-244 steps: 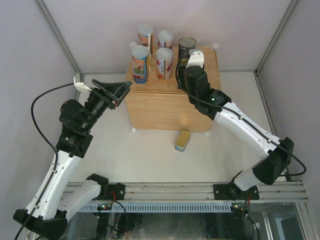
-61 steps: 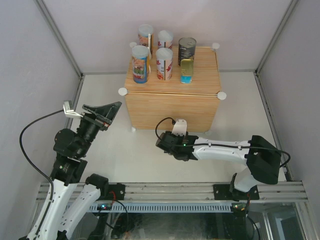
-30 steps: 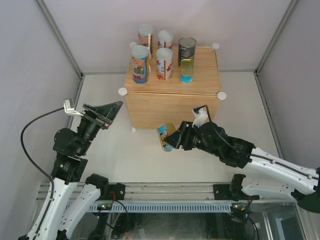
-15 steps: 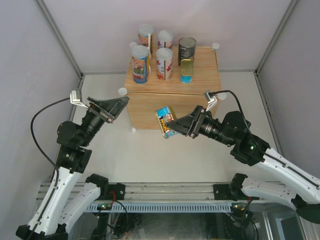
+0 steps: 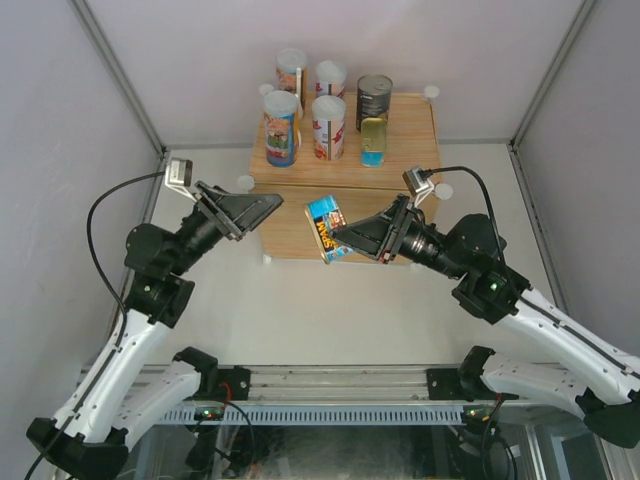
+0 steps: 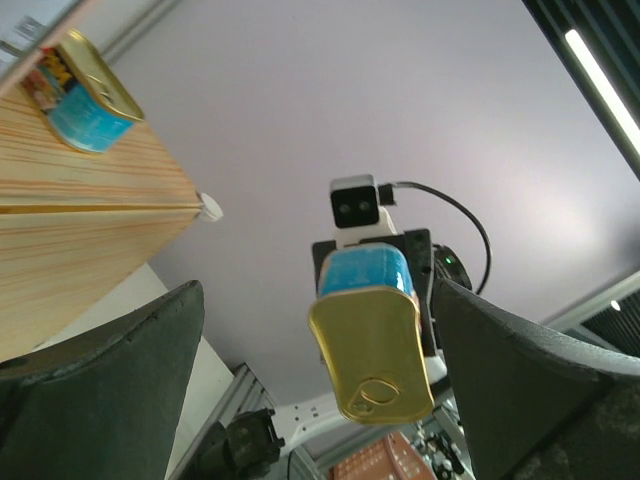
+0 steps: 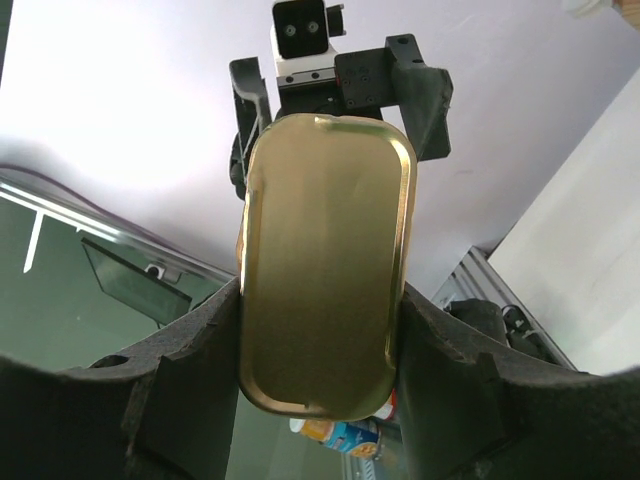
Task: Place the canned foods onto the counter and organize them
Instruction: Place the canned food on the counter.
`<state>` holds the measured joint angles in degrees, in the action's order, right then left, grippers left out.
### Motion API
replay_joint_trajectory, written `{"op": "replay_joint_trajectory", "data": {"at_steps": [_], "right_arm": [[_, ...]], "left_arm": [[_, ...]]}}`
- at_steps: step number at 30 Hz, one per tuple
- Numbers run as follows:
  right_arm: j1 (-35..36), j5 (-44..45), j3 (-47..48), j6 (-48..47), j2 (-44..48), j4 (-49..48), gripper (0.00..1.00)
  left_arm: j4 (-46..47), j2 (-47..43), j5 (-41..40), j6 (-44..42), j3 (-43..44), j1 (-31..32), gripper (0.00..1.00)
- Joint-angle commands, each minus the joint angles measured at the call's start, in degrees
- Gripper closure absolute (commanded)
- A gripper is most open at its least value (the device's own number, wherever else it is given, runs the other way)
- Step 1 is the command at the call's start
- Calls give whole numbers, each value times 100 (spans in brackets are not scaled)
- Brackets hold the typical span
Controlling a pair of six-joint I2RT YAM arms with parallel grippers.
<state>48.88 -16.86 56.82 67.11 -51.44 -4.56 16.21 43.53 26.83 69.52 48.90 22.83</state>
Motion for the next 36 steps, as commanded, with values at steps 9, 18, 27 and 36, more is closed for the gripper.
{"op": "replay_joint_trajectory", "data": {"at_steps": [9, 18, 27, 36], "right_arm": [[-115, -280, 419, 361, -246, -1188, 100], [-142, -357, 463, 426, -357, -1306, 100], [-211, -416, 463, 390, -426, -1348, 100], [-222, -496, 471, 465, -585, -1561, 100]], "left_arm": [[626, 234, 421, 58, 455, 454, 0], [770, 337, 476, 79, 470, 701, 0], [866, 358, 498, 128, 527, 770, 0], [898, 487, 538, 135, 583, 877, 0]]}}
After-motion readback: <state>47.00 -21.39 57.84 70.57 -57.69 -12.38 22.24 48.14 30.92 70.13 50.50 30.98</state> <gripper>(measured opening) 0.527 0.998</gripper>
